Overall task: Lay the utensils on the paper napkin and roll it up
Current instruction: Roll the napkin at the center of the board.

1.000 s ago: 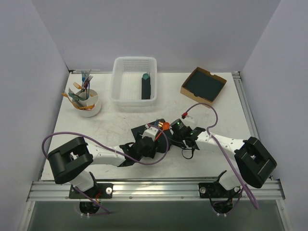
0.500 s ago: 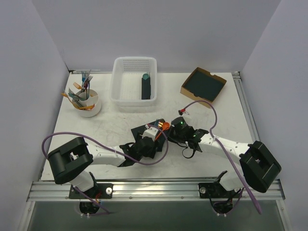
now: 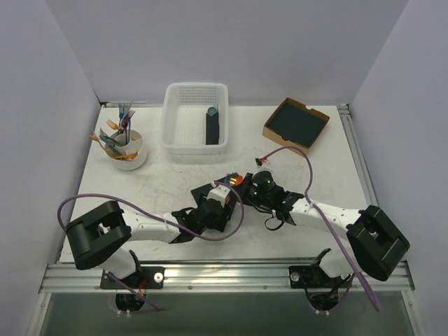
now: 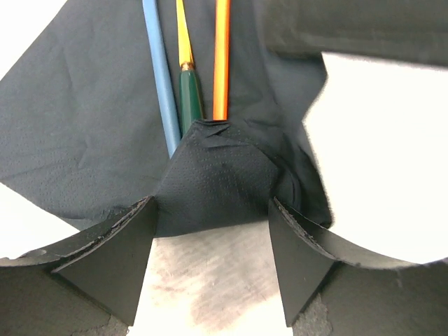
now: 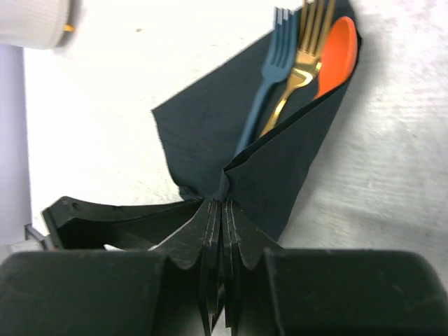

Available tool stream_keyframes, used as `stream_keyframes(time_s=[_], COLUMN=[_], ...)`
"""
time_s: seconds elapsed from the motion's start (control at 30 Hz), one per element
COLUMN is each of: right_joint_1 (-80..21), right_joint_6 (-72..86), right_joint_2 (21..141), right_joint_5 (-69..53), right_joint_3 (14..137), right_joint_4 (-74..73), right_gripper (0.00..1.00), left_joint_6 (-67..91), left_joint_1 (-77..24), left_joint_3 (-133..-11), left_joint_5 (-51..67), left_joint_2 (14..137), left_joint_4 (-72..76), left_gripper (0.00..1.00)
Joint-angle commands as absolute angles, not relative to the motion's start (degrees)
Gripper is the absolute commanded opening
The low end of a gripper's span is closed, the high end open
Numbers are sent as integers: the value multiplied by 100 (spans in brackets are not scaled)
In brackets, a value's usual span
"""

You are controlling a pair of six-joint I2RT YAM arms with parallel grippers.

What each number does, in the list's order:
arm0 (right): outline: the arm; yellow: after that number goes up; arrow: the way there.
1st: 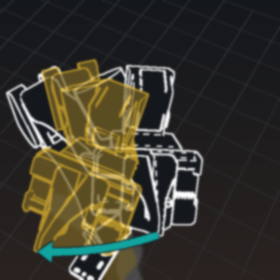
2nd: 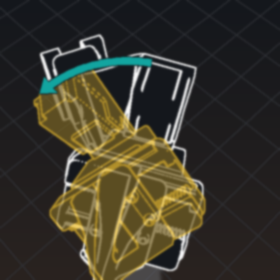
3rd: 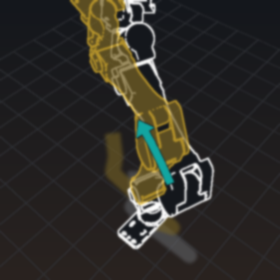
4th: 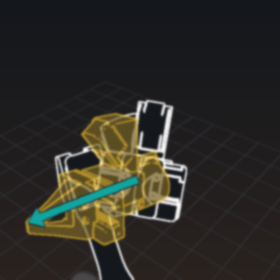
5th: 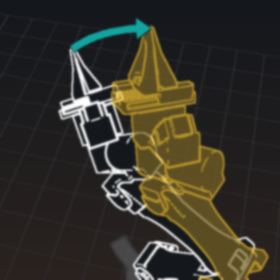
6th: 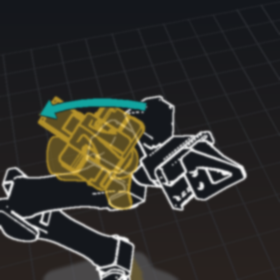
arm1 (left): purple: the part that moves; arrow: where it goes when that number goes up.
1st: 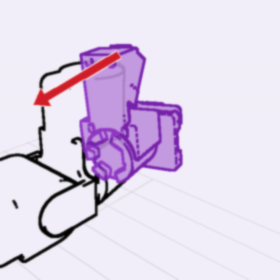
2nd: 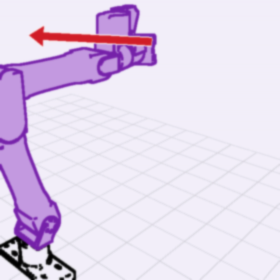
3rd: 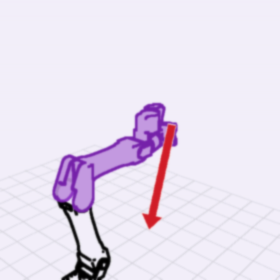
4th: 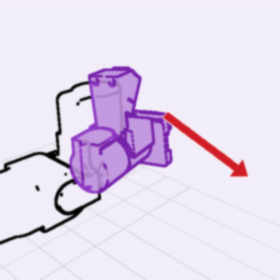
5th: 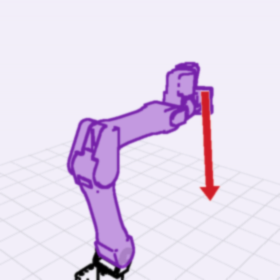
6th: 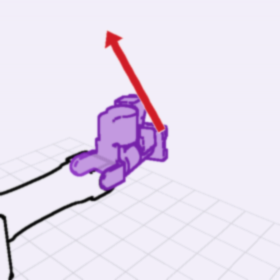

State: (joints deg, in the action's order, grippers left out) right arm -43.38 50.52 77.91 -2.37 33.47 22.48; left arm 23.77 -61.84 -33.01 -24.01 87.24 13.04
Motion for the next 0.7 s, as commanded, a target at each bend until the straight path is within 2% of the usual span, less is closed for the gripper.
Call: stream_keyframes(time_s=[0.0,0.67], right_joint_1=[-4289,-4236], right_joint_6=[4887,4676], right_joint_2=[7857,8745], right_joint_5=[-430,-984], right_joint_3=[3331,3595], right_joint_4=[2874,3762], right_gripper=[0,0], left_joint_6=[2470,2496], left_joint_1=[-6223,-6188], left_joint_3=[-3182,-3067], left_joint_5=[-2197,-1793], left_joint_2=[8482,8429], left_joint_4=[1424,1538], left_gripper=[73,73])
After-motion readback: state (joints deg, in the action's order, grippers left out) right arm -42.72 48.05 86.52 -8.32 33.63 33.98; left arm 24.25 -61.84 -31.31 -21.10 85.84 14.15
